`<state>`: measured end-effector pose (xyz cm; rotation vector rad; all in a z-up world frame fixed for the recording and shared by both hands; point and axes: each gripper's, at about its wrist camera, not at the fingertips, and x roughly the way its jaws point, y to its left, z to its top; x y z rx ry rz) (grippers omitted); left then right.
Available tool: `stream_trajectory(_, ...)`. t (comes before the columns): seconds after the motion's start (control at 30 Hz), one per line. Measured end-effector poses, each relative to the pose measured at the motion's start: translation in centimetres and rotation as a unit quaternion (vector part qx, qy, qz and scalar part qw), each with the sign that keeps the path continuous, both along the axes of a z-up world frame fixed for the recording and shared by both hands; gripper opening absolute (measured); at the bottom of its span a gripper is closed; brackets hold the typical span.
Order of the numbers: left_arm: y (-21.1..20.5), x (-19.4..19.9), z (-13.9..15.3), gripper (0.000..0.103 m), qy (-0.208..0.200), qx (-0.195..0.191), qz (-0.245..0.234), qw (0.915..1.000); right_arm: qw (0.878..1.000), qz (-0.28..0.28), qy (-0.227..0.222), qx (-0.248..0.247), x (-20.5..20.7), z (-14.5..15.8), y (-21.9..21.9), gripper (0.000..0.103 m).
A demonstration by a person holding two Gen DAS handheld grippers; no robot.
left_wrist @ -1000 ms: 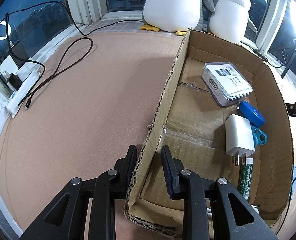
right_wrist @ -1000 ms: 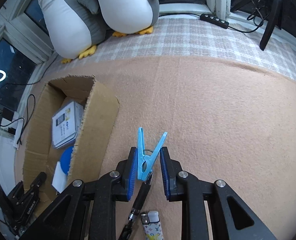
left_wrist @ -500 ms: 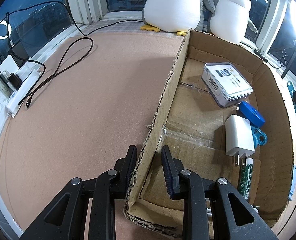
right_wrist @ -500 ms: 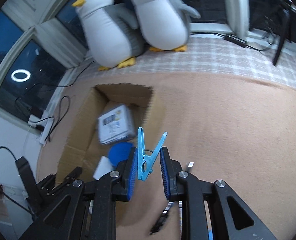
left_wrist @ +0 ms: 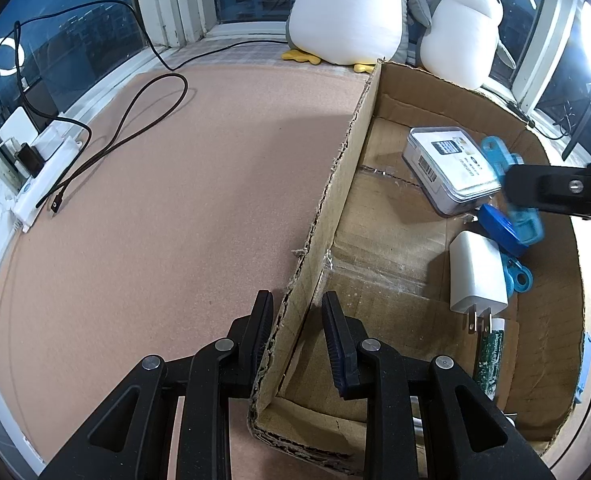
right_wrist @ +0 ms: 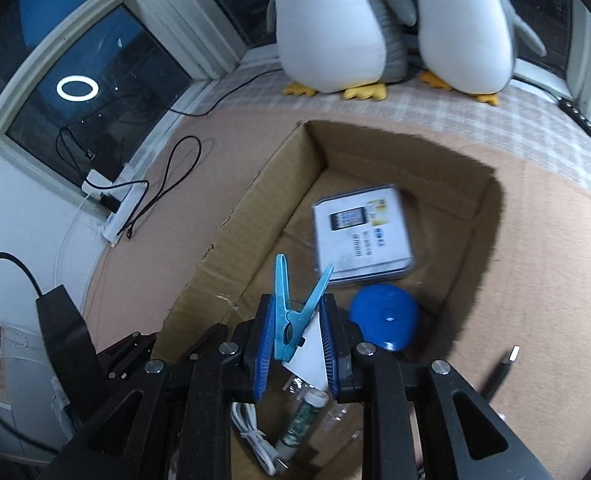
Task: Organize rigid objects
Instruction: 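Carry the light blue clothespin into the box and open the right gripper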
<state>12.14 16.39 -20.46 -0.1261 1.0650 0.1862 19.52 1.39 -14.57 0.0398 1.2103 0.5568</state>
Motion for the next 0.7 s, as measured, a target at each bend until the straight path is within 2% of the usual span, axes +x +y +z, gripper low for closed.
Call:
stream_trajectory(0.3, 0.0, -0.1, 0.0, 0.028, -0.001, -0.001, 0.001, 1.0000, 1.000, 0.010, 0.012, 0.006, 0.0, -1.2, 1.4, 0.021)
stream_trajectory(0.33, 0.0, -0.1, 0.0, 0.028, -0.001, -0.001, 0.001, 1.0000, 1.000, 0.011, 0.008, 0.004, -0.1, -1.2, 1.5, 0.024)
stream_trajectory(0.37, 0.1, -0.1, 0.0, 0.028, -0.001, -0.001, 0.001, 1.0000, 1.000, 0.013, 0.008, 0.004, -0.2, -1.2, 1.6, 0.038)
stream_trajectory(0.4, 0.1, -0.1, 0.0, 0.028, -0.002, -0.001, 0.001, 1.0000, 1.000, 0.013, 0.008, 0.005, -0.2, -1.1, 1.6, 0.048)
stream_trajectory(0.43, 0.1, -0.1, 0.0, 0.028, -0.002, -0.001, 0.001, 1.0000, 1.000, 0.010, 0.005, 0.003, -0.3, -1.0, 1.5, 0.064)
stream_trajectory(0.7, 0.1, -0.1, -0.1, 0.028, -0.001, 0.000, 0.000, 1.0000, 1.000, 0.005, -0.015, 0.017, -1.1, 1.1, -0.2, 0.065)
